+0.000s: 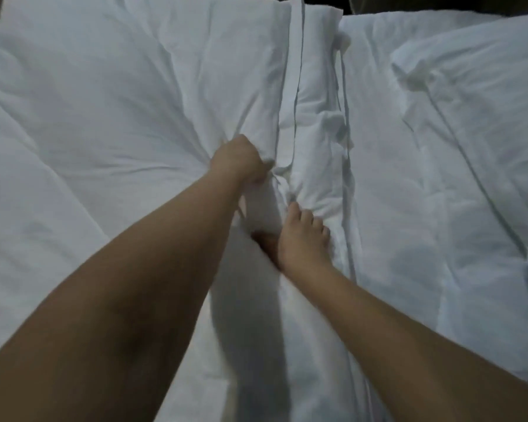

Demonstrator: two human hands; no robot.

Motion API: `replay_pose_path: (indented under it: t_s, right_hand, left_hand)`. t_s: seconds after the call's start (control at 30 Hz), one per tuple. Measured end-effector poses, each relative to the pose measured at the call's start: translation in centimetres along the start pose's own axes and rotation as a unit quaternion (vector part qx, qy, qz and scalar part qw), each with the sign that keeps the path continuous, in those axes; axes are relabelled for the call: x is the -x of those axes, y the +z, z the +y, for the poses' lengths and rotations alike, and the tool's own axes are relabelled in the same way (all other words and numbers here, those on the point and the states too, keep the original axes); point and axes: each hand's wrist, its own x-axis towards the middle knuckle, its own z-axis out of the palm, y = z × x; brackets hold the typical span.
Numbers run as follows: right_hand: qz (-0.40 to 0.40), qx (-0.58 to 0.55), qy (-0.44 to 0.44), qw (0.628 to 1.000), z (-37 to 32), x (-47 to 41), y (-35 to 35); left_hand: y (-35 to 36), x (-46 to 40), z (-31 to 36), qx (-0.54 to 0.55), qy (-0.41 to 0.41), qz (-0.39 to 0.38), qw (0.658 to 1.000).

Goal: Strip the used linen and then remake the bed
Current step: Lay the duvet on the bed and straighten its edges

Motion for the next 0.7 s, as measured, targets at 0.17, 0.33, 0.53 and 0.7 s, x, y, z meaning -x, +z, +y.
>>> replay_pose_path:
  t_s: [0.17, 0.33, 0.53, 0.7]
  right_hand:
    - [0.108, 0.083, -0.065, 0.989, 0.0, 1.3, 5.1]
    - [-0.006, -0.067, -0.044, 0.997, 0.3, 1.4, -0.1]
    - [0.181, -0.151, -0.06, 0.97, 3.3, 0.3, -8.2]
    - [-0.082, -0.128, 0.116, 0.981, 8.2, 0.4, -6.1]
  left_hand:
    - [4.3, -2.4, -0.8, -0.132, 0.037, 0.071, 0.988]
    - [-1.1, -2.3, -1.0, 0.033, -0.011, 0.034, 0.999]
    - [-8.8, -0.5, 6.3, 0.383, 0.052, 0.122, 0.914]
    - [-0.5, -0.9, 8.6, 0.235, 0.071, -0.095, 0.965]
